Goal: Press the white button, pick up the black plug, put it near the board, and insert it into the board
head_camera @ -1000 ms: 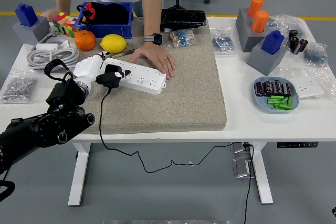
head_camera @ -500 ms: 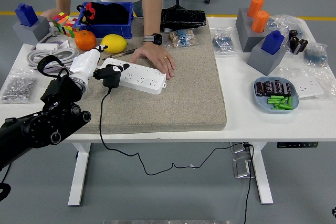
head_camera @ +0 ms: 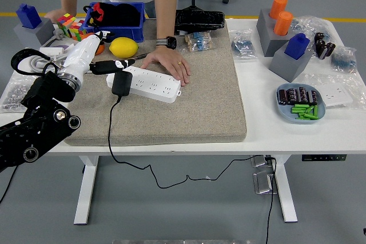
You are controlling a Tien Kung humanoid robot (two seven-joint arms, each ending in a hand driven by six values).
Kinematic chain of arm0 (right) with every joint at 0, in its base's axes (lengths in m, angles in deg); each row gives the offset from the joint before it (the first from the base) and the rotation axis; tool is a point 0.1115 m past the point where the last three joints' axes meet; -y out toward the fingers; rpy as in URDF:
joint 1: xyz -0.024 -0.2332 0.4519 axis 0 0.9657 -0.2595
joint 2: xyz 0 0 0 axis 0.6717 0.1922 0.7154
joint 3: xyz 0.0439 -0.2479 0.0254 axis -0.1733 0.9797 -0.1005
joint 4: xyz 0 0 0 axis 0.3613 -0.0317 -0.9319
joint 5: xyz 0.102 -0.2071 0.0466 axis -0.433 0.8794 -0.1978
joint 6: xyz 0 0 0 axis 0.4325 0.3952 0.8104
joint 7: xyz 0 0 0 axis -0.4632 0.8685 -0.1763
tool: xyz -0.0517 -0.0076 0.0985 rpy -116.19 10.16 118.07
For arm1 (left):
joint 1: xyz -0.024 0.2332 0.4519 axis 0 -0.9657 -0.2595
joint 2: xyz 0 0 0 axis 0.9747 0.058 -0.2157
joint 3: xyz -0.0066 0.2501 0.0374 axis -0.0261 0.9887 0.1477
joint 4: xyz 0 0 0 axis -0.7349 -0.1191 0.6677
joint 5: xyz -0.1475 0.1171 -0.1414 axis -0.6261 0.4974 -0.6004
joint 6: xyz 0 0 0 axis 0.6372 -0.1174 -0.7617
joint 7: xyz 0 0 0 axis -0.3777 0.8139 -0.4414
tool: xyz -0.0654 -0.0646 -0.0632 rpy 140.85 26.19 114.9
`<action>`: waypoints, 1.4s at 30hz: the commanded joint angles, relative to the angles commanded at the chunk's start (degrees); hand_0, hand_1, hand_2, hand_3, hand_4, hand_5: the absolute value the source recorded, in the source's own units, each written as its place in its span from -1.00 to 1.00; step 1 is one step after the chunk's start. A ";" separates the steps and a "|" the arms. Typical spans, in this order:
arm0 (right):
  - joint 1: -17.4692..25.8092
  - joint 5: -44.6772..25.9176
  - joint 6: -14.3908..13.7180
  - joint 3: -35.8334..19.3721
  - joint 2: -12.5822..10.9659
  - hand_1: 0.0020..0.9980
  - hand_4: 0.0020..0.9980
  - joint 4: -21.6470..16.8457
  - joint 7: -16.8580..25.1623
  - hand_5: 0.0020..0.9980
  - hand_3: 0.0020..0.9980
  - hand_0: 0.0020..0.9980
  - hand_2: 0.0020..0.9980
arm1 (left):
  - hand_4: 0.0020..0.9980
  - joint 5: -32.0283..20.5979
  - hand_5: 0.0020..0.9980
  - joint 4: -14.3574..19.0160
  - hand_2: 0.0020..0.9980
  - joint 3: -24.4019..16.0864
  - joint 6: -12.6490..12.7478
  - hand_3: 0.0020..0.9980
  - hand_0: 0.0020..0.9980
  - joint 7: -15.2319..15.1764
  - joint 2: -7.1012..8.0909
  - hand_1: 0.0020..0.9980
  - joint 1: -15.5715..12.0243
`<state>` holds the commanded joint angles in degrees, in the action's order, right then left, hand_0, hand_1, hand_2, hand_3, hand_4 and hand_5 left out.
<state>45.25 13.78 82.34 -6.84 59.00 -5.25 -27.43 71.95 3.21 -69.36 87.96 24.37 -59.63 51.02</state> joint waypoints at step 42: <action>0.09 -0.20 0.02 0.88 -0.22 0.14 0.35 -0.17 0.33 -0.59 0.14 0.36 0.10 | 0.14 -1.33 -1.00 -4.62 0.46 6.13 -2.76 0.39 0.71 -5.97 0.46 0.62 -2.75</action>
<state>45.34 13.58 82.36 -5.96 58.78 -5.42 -27.09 70.61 -1.41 -63.22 85.20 18.40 -59.17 48.27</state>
